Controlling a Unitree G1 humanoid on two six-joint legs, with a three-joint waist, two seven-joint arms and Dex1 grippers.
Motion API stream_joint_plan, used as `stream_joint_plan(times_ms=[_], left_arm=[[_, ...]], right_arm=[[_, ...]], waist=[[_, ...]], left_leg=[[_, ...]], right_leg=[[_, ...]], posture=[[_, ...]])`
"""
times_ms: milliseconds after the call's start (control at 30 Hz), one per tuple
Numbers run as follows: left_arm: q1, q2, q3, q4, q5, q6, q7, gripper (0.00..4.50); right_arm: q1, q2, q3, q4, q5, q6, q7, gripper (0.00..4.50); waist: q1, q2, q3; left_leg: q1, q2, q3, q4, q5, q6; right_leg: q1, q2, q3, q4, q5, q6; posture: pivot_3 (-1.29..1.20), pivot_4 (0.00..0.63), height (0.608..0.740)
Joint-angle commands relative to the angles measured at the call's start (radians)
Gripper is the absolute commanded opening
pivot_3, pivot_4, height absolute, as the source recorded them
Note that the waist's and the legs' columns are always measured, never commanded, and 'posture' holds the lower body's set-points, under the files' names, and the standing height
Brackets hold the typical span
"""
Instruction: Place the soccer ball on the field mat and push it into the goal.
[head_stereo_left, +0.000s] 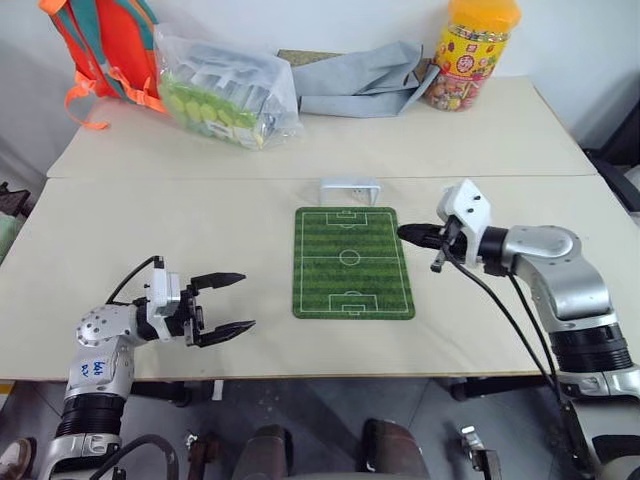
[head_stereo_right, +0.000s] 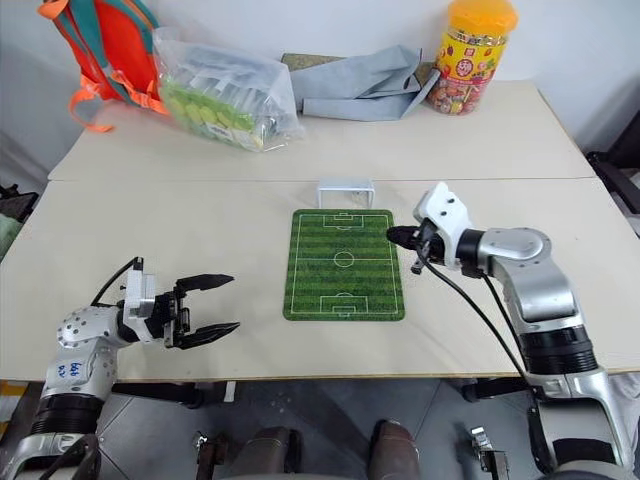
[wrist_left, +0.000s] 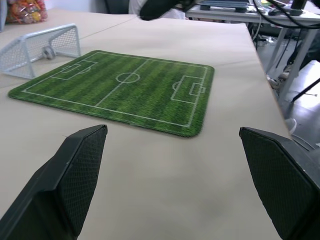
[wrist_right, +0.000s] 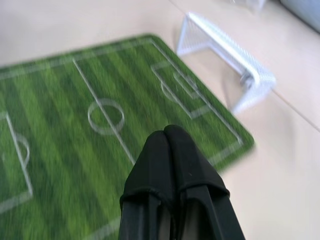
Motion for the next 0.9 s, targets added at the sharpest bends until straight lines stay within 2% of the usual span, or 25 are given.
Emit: stream_joint_plan(times_ms=[33, 67, 133, 300, 367, 500, 733, 900], left_arm=[[-0.015, 0.011, 0.008, 0.005, 0.008, 0.048, 0.054, 4.50], [-0.022, 0.012, 0.018, 0.007, 0.010, 0.059, 0.078, 4.50], [-0.033, 0.011, 0.043, 0.008, 0.005, 0.085, 0.134, 4.50], [-0.017, 0.013, 0.088, -0.024, -0.023, 0.074, 0.148, 4.50], [-0.014, 0.020, 0.107, -0.040, -0.047, 0.123, 0.168, 4.50], [0.006, 0.037, 0.160, -0.049, -0.067, 0.131, 0.185, 4.50], [0.046, 0.096, 0.194, -0.011, -0.059, 0.102, 0.126, 4.50], [0.036, 0.106, 0.207, 0.009, -0.059, 0.114, 0.126, 4.50]], right_arm=[[0.032, -0.052, -0.059, -0.020, 0.039, -0.018, 0.049, 0.03], [0.084, -0.111, -0.077, -0.030, 0.102, 0.045, 0.151, 0.19], [0.151, -0.170, -0.118, 0.016, 0.116, -0.010, 0.226, 0.57], [0.222, -0.203, -0.195, 0.170, 0.115, -0.189, 0.284, 2.29], [0.250, -0.208, -0.224, 0.205, 0.118, -0.249, 0.303, 2.98], [0.289, -0.174, -0.318, 0.247, 0.167, -0.316, 0.277, 4.40], [0.335, -0.150, -0.373, 0.303, 0.164, -0.419, 0.243, 4.48], [0.350, -0.137, -0.381, 0.299, 0.200, -0.403, 0.260, 4.48]], waist=[[0.000, 0.000, 0.000], [0.000, 0.000, 0.000], [0.006, -0.001, 0.001], [-0.001, -0.002, 0.001], [-0.002, -0.002, 0.001], [-0.001, -0.003, 0.002], [0.002, -0.003, 0.002], [0.002, -0.003, 0.002]], left_leg=[[0.000, 0.000, 0.000, 0.000, 0.000, 0.000], [0.000, 0.000, 0.000, 0.000, 0.000, 0.000], [0.000, 0.000, 0.000, 0.000, 0.000, 0.000], [0.000, 0.000, 0.001, 0.000, 0.000, 0.001], [0.001, 0.000, 0.002, 0.000, 0.000, 0.001], [0.001, 0.000, 0.002, 0.000, 0.000, 0.001], [0.001, 0.000, 0.002, 0.000, 0.000, 0.001], [0.001, 0.000, 0.002, 0.000, 0.000, 0.001]], right_leg=[[0.000, 0.000, 0.000, 0.000, 0.000, 0.000], [0.000, 0.000, 0.000, 0.000, 0.000, 0.000], [0.000, 0.000, 0.000, 0.000, 0.000, 0.000], [0.001, 0.000, 0.000, -0.003, 0.001, 0.001], [0.001, 0.000, 0.001, -0.002, 0.001, 0.001], [0.001, 0.000, 0.001, -0.002, 0.001, 0.001], [0.001, 0.000, 0.001, -0.002, 0.001, 0.001], [0.001, 0.000, 0.002, -0.002, 0.001, 0.001]], posture=[[0.00, 0.150, 0.740], [0.00, 0.150, 0.740], [0.00, 0.150, 0.740], [0.00, 0.150, 0.740], [0.00, 0.150, 0.740], [0.00, 0.150, 0.740], [0.00, 0.150, 0.740], [0.00, 0.150, 0.740]])
